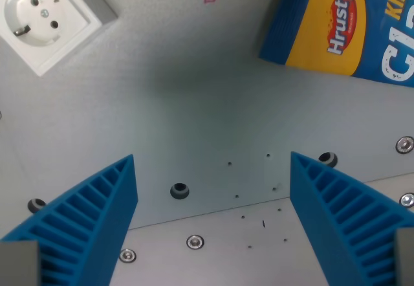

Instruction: Rotate around base negative x

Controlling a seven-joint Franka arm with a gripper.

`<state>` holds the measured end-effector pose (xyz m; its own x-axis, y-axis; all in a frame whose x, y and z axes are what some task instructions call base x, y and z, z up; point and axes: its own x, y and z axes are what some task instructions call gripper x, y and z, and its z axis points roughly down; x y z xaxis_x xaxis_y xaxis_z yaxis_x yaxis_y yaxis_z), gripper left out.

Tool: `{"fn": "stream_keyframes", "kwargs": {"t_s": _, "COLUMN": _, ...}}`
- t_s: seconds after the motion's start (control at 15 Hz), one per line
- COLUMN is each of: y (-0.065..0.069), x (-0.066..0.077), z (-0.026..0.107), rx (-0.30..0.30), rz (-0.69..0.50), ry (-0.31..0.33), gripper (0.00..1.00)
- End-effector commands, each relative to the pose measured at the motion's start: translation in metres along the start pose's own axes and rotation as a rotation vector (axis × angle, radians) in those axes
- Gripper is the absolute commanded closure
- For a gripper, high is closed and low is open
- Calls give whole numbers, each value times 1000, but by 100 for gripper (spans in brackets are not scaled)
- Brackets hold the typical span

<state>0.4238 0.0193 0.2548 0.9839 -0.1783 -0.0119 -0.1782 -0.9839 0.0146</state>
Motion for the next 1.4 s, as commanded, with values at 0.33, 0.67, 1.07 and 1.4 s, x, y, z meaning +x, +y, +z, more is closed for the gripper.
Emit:
{"fn": "stream_keyframes", "kwargs": {"t_s": 0.33, "y": -1, "x": 0, "z": -2, "rx": -186, "rz": 12, "ry": 38, "gripper": 0}}
{"fn": "stream_keyframes", "kwargs": {"t_s": 0.67, "y": -1, "x": 0, "z": -2, "rx": -252, "rz": 13, "ry": 49, "gripper": 0}}
{"fn": "stream_keyframes", "kwargs": {"t_s": 1.07, "y": -1, "x": 0, "z": -2, "rx": -331, "rz": 14, "ry": 62, "gripper": 0}}
{"fn": "stream_keyframes", "kwargs": {"t_s": 1.4, "y": -1, "x": 0, "z": -2, "rx": -396, "rz": 14, "ry": 73, "gripper": 0}}
